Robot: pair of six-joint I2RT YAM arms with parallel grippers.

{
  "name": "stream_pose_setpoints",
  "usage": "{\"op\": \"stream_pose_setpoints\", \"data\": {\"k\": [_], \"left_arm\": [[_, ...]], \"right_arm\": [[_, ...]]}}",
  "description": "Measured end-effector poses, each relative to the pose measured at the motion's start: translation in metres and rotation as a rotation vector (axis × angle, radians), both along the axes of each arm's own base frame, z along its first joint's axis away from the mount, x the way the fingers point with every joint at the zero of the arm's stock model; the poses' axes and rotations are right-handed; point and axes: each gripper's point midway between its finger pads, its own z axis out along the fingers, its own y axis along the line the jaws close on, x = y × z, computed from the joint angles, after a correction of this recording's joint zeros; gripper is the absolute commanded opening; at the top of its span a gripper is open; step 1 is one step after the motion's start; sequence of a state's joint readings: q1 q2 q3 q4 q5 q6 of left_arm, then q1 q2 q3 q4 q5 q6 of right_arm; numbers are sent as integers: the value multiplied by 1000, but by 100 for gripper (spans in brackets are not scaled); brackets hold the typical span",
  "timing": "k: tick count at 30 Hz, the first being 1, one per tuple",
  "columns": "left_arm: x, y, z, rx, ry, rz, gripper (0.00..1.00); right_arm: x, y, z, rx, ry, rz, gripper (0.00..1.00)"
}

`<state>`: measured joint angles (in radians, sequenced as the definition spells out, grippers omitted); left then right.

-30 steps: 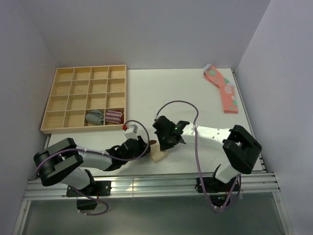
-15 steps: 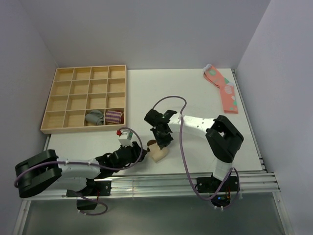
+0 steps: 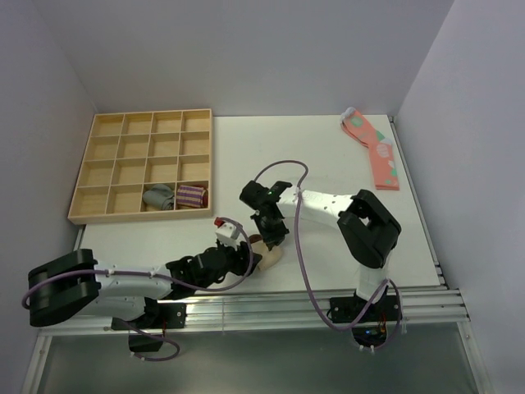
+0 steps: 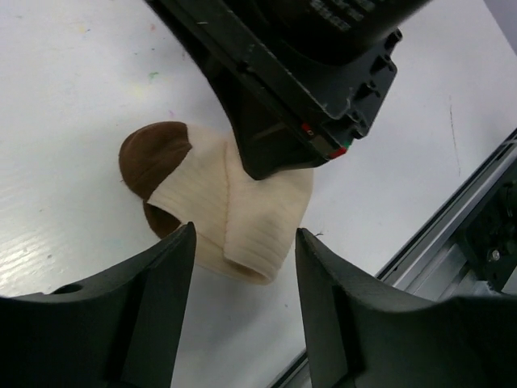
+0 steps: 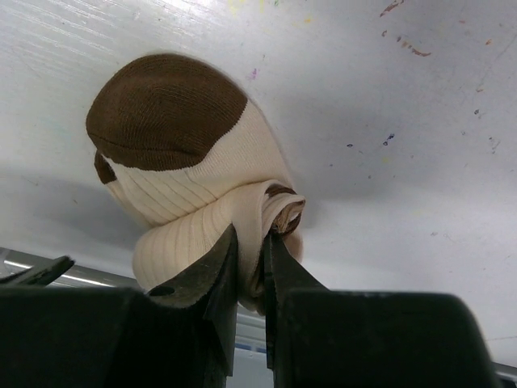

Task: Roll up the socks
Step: Roll the sock at the center of the board.

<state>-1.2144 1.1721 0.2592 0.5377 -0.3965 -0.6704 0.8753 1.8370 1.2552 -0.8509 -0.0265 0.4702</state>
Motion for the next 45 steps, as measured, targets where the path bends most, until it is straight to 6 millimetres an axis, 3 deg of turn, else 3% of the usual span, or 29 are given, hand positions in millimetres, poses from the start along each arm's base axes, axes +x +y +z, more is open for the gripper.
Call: {"op": "stream_pose_setpoints", "data": {"k": [3, 15, 25, 28, 33, 34, 35, 37, 38, 41, 45], "left_arm": [[-2, -9, -3, 24, -14, -41, 65], [-12, -25, -36, 123, -16, -129, 62], [-16, -34, -45, 155, -24, -146, 55], [-14, -33, -48, 166, -23, -133, 46], [-14, -35, -48, 156, -14, -122, 13], [-14, -35, -47, 151, -11, -120, 4], [-14, -36, -47, 146, -7, -118, 1], [-14, -36, -47, 140, -3, -117, 0], [-15, -37, -47, 135, 2, -119, 0], [-17, -38, -47, 116, 25, -119, 0], [-18, -35, -47, 60, 78, -109, 0]], "right_arm": [[0, 0, 0, 4, 8, 2, 6], [0, 0, 0, 16, 24, 8, 6], [0, 1, -1, 24, 31, 7, 6], [-1, 1, -2, 28, 32, 5, 7], [0, 1, -4, 39, 29, 2, 8], [0, 1, -4, 42, 26, 1, 9], [0, 0, -4, 46, 23, 1, 13], [0, 0, -5, 54, 17, -1, 17], [0, 0, -5, 58, 13, -1, 26], [0, 0, -6, 82, -3, -11, 40], [1, 0, -8, 118, -31, -31, 49]]}}
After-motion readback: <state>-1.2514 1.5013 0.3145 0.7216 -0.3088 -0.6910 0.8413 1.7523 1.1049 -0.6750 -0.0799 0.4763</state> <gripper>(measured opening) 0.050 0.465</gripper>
